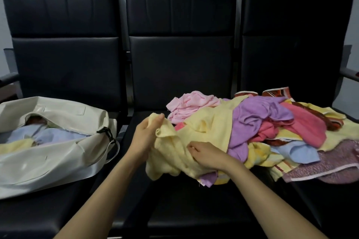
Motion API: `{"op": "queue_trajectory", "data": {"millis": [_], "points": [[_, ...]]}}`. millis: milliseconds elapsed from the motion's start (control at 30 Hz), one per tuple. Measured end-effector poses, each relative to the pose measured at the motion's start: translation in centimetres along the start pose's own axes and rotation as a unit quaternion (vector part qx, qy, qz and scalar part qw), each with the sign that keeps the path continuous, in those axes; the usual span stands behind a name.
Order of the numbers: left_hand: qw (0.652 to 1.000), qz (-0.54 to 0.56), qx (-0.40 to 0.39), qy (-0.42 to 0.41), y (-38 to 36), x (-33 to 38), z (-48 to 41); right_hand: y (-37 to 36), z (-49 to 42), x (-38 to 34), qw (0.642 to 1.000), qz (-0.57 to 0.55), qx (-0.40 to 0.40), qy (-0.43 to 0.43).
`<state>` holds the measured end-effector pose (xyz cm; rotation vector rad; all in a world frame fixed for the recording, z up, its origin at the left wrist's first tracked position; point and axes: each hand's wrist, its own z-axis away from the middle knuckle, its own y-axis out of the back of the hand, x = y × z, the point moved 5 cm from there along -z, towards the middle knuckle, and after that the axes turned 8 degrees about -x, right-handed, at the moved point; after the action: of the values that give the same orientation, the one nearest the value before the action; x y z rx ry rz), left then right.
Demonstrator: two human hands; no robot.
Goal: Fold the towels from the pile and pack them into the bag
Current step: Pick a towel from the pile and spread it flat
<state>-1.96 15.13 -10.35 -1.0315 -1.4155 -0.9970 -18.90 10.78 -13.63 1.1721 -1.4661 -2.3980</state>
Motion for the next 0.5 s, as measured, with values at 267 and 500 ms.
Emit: {"op": "queue_trajectory", "data": {"millis": [267,500], "points": [[0.99,-0.12,-0.046,0.065,-2.1,-1.4,0.9,1.0,-0.2,-1.4,0.988,-0.125,0.041,0.081],[0.884,-0.392,-0.24,0.083,-1.1,-3.2,1.3,3.0,-1.4,3.2,0.921,-0.358,0.145,-0.039]]}}
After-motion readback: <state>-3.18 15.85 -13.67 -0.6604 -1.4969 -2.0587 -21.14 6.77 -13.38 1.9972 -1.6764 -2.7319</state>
